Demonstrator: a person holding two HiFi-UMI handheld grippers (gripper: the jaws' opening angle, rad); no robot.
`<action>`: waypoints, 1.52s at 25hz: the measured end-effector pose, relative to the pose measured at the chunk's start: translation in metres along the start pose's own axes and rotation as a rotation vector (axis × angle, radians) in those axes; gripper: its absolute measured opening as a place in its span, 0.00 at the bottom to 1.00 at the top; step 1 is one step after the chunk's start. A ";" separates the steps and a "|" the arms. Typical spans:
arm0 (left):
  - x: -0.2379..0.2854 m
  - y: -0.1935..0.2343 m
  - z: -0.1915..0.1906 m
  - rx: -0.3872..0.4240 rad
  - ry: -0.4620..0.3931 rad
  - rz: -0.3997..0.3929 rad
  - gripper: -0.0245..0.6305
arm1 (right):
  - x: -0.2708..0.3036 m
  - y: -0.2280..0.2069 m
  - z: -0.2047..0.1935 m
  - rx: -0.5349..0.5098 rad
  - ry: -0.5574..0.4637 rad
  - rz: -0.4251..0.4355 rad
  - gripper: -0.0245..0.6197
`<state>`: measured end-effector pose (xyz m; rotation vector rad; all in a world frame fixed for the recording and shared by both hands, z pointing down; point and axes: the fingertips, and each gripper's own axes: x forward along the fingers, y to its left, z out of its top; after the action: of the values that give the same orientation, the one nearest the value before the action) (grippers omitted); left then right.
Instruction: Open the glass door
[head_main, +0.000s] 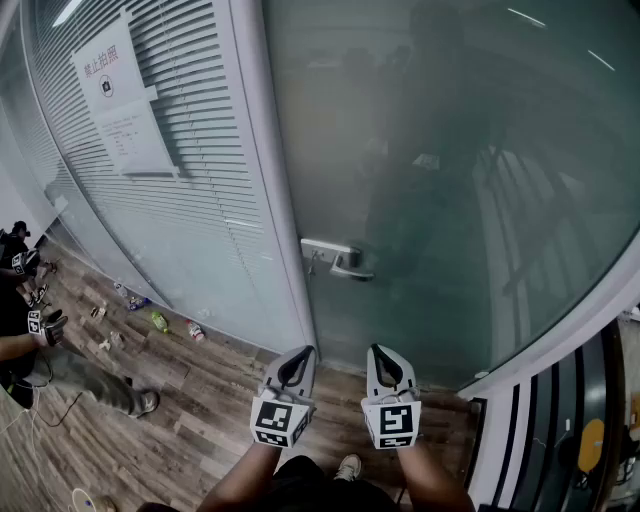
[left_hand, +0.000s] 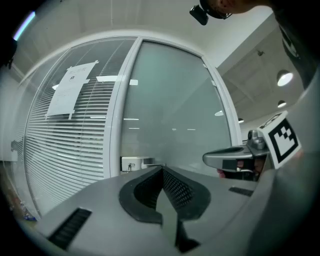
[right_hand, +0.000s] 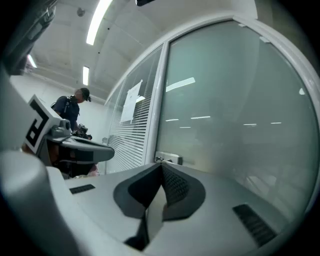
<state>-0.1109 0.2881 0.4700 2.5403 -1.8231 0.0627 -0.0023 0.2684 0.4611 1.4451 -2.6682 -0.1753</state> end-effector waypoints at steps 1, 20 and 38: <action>0.007 0.004 -0.004 0.001 0.011 0.003 0.04 | 0.009 0.001 -0.001 -0.024 0.000 0.017 0.06; 0.116 0.079 -0.034 -0.010 0.024 -0.077 0.04 | 0.193 -0.023 -0.004 -0.336 0.256 0.247 0.19; 0.144 0.097 -0.049 -0.035 0.046 -0.124 0.04 | 0.247 -0.018 -0.100 -0.674 0.744 0.596 0.12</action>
<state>-0.1579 0.1220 0.5235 2.5989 -1.6325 0.0860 -0.1072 0.0458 0.5657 0.3684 -1.9888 -0.3504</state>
